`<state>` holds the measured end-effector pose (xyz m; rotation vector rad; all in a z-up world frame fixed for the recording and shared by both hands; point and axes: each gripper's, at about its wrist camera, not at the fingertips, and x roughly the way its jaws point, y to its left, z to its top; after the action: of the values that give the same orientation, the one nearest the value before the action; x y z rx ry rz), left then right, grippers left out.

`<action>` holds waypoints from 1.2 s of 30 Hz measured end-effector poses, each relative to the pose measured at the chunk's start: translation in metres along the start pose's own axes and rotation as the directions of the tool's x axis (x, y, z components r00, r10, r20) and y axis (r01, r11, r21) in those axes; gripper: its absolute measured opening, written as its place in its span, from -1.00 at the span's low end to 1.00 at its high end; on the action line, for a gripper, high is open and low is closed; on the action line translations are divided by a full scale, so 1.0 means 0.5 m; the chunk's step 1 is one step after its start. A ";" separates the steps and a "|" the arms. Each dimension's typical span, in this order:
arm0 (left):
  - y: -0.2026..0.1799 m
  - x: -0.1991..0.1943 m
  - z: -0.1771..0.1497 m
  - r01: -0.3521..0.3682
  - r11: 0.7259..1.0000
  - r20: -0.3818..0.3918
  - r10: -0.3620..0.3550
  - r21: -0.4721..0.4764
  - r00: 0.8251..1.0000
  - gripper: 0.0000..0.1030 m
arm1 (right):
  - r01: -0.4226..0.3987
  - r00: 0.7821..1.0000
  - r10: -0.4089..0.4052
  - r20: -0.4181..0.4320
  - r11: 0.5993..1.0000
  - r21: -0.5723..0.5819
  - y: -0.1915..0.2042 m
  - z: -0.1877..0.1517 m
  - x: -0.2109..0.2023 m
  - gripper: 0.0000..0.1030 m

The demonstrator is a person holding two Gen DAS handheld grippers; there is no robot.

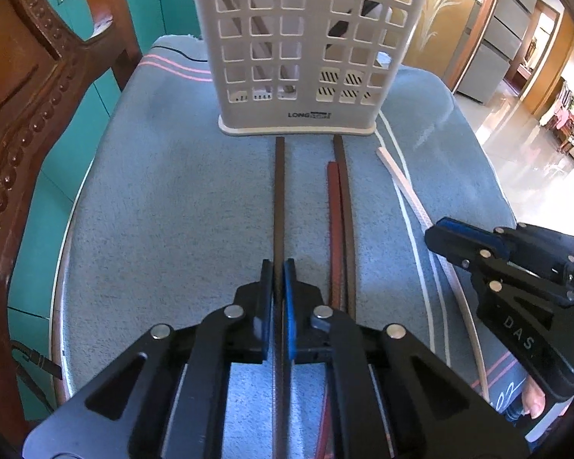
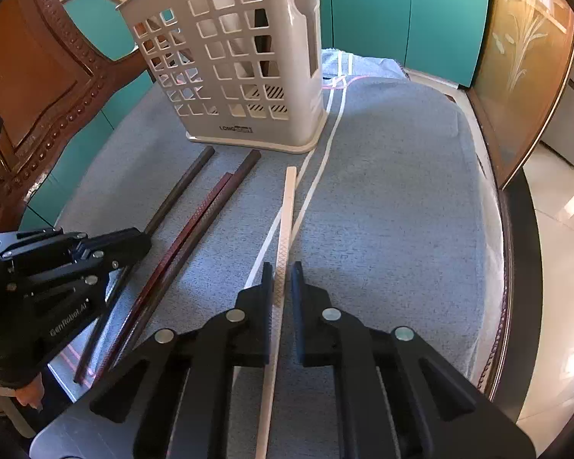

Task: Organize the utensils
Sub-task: 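Close the left tool on a dark chopstick while the right tool closes on a light chopstick, then raise both chopsticks over the white holder and open both tools to release them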

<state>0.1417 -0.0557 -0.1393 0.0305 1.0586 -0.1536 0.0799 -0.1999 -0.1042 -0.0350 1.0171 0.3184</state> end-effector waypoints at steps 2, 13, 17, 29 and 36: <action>0.005 0.000 0.003 -0.003 1.000 0.002 0.003 -0.007 1.000 -0.65 | 0.004 1.000 -0.004 -0.004 1.000 0.000 -0.001 0.003 0.002 -0.80; 0.012 0.029 0.052 -0.018 0.999 0.015 0.019 -0.051 1.000 -0.55 | 0.058 0.998 -0.058 0.012 0.998 0.003 0.006 0.026 0.016 -0.55; -0.005 0.032 0.057 -0.055 0.998 0.029 0.055 -0.025 0.998 -0.51 | 0.081 0.997 -0.081 0.020 0.997 -0.018 0.015 0.029 0.021 -0.53; -0.042 0.016 0.058 -0.053 0.999 0.069 0.053 -0.004 0.996 -0.86 | -0.003 1.000 0.002 0.025 1.000 0.031 0.001 0.042 0.005 -0.88; -0.053 -0.099 0.051 -0.024 1.000 0.240 0.023 0.002 0.971 -0.86 | -0.028 0.984 0.024 0.174 0.999 0.019 -0.009 0.049 -0.114 -0.88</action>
<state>0.1363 -0.0789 -0.0823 0.0280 0.8159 -0.1351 0.0736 -0.2138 -0.0439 0.0255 0.8479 0.3284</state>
